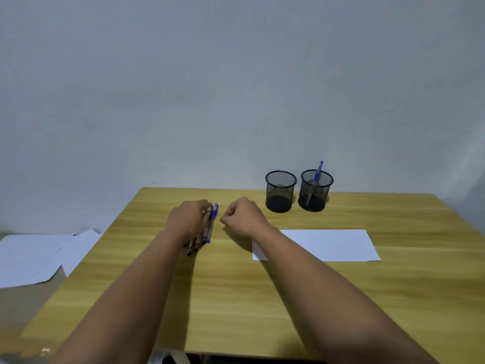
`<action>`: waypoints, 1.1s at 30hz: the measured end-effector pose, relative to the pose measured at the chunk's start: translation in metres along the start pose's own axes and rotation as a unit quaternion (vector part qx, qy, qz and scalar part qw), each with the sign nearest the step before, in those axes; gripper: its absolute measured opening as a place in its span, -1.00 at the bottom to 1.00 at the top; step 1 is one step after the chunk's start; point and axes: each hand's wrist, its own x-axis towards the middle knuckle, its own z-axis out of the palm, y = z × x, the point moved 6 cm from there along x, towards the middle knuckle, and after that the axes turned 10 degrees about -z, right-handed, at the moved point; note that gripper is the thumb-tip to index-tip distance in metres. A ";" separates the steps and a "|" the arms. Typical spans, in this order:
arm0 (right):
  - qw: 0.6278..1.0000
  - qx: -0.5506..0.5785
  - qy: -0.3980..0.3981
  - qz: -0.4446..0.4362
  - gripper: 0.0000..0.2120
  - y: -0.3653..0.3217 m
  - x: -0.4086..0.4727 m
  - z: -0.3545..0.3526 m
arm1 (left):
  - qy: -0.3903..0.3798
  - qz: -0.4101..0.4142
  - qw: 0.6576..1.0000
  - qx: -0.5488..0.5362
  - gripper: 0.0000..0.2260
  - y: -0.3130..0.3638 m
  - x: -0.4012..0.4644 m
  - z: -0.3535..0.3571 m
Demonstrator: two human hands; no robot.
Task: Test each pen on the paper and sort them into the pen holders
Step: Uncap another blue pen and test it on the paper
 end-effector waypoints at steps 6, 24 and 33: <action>0.998 -0.047 -0.028 0.020 -0.77 -0.008 0.007 0.035 | 0.002 0.014 1.000 0.012 -0.63 -0.021 0.001 0.019; 0.992 -0.035 0.106 0.059 -0.80 0.002 -0.002 -0.024 | 0.026 0.009 1.000 0.000 -0.57 -0.003 -0.003 0.013; 0.974 0.099 0.205 0.013 -0.71 0.009 -0.041 -0.102 | 0.069 0.097 0.982 -0.147 -0.50 0.060 -0.028 -0.022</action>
